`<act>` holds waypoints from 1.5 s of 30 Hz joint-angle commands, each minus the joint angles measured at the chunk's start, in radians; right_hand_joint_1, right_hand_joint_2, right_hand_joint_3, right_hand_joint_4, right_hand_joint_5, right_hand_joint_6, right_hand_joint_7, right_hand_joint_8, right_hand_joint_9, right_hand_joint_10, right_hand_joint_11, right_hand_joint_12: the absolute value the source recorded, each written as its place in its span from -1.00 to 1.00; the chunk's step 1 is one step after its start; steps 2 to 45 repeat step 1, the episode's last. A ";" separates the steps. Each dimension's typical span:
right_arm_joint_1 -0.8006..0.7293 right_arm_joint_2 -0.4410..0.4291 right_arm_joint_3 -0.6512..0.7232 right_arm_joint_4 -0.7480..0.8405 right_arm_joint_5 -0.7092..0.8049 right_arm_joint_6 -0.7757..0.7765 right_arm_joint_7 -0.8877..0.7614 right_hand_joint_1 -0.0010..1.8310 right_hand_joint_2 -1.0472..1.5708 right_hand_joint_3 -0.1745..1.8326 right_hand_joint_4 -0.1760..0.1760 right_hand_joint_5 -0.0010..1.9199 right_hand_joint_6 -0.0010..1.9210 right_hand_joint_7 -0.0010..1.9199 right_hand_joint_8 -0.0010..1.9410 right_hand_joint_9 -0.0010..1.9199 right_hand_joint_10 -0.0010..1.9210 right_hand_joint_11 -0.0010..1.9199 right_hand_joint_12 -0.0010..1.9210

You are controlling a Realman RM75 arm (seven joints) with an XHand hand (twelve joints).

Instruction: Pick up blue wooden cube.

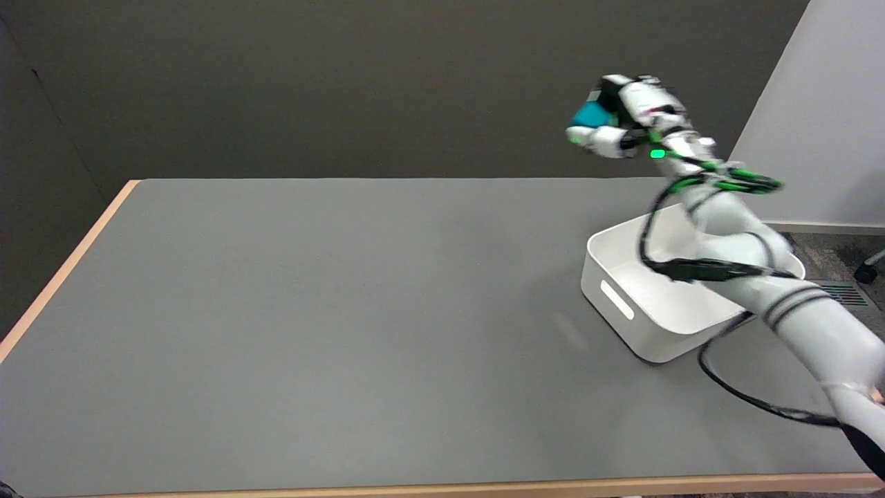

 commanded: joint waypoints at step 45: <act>-0.512 0.004 0.800 -0.300 0.002 -0.138 -0.187 0.24 0.70 -0.50 -1.00 -0.40 0.69 -0.35 0.71 -0.29 1.00 -1.00 1.00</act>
